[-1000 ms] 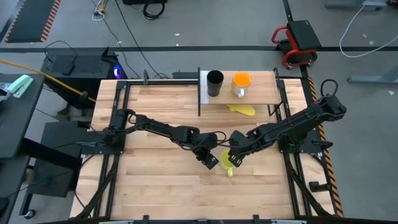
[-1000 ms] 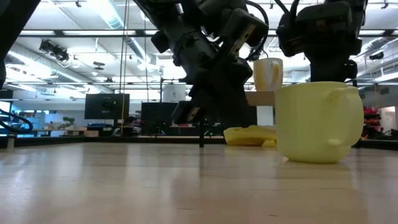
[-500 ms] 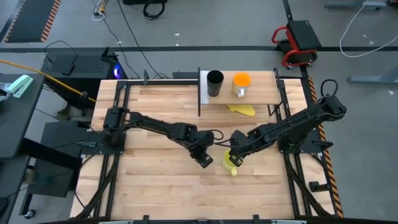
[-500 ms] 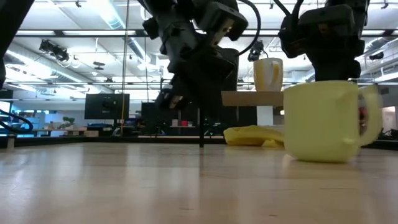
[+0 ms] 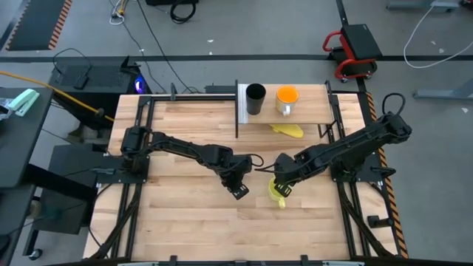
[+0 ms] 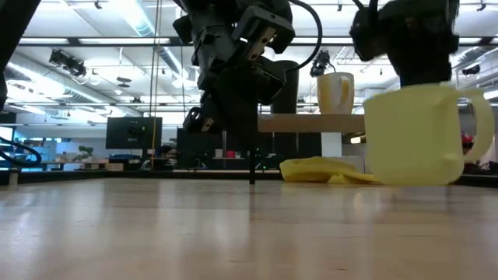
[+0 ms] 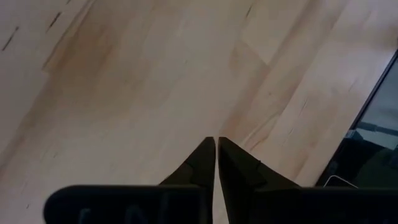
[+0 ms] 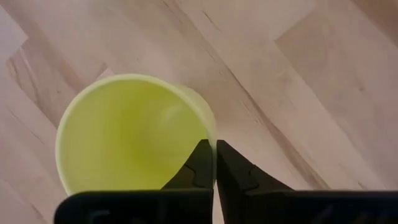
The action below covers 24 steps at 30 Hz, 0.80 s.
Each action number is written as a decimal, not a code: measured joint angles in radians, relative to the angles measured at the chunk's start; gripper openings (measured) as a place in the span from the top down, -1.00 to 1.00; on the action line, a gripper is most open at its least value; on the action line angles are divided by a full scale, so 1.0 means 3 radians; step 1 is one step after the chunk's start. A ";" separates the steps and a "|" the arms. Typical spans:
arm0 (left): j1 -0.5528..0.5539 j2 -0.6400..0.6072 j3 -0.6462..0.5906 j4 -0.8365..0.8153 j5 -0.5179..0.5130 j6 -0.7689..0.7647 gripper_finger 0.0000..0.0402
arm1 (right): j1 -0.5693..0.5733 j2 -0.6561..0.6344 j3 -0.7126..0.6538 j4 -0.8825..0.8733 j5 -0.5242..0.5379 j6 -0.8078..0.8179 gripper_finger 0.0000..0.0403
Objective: Stack small to large cups/mugs on shelf
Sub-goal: Put the yellow mug on the shelf
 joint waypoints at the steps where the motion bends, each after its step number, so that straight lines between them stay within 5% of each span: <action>1: 0.0000 0.0000 0.0000 0.0002 0.0000 0.0001 0.86 | 0.0000 0.0000 0.0068 -0.0089 0.0000 -0.0020 0.98; 13: 0.0000 0.0000 0.0000 -0.0063 0.0000 0.0120 0.90 | -0.0391 -0.0353 0.1004 -0.1607 0.0227 -0.0341 0.98; 24: 0.0006 0.0000 0.0000 -0.0062 0.0000 0.0278 0.88 | -0.1490 -0.1294 0.1245 -0.2119 0.0470 -0.0490 0.98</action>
